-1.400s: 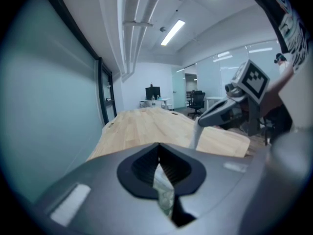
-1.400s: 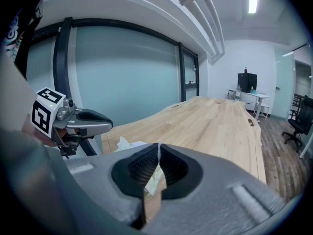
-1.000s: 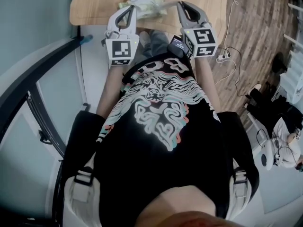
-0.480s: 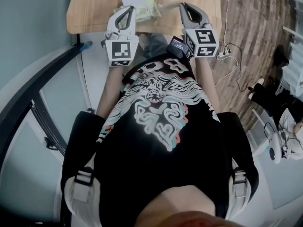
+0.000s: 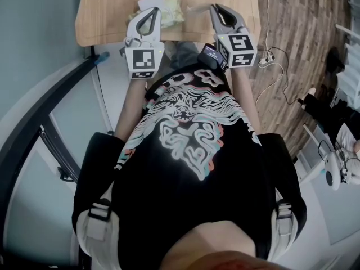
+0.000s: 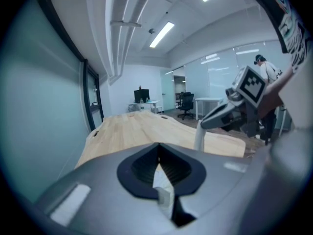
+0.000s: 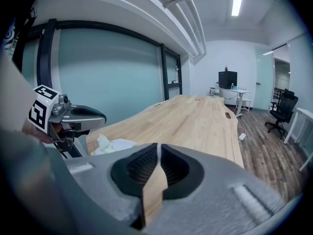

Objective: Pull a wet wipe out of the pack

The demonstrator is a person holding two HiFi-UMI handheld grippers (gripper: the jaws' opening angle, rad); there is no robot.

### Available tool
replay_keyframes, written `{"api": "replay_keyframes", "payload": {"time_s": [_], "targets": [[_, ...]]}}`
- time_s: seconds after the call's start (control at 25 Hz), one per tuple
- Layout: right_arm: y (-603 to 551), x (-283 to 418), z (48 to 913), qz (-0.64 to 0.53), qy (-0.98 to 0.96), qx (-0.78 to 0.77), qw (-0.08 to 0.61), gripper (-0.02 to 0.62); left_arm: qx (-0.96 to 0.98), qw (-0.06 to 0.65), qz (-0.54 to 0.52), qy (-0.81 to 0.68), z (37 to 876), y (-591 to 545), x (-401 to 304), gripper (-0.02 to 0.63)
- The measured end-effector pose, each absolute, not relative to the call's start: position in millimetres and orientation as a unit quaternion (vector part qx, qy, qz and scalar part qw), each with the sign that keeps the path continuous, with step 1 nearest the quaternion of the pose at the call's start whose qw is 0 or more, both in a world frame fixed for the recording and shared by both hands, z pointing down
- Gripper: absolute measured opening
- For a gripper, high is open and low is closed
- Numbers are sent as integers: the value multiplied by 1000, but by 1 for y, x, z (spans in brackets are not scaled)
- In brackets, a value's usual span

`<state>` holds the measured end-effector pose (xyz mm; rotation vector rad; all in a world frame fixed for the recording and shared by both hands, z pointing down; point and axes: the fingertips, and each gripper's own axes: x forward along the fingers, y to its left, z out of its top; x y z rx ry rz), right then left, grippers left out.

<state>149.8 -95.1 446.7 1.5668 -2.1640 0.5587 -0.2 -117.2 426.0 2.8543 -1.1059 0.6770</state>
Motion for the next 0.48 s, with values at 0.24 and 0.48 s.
{"api": "replay_keyframes", "payload": {"time_s": [0.24,0.48], "targets": [[-95,155,453,217,-772,561,202,63,913,3,214,-349,425,-120,6,-9],[-98,159,455,217,-772,562,201,78,912,4,216,-349,429,-124,7,-9]]}}
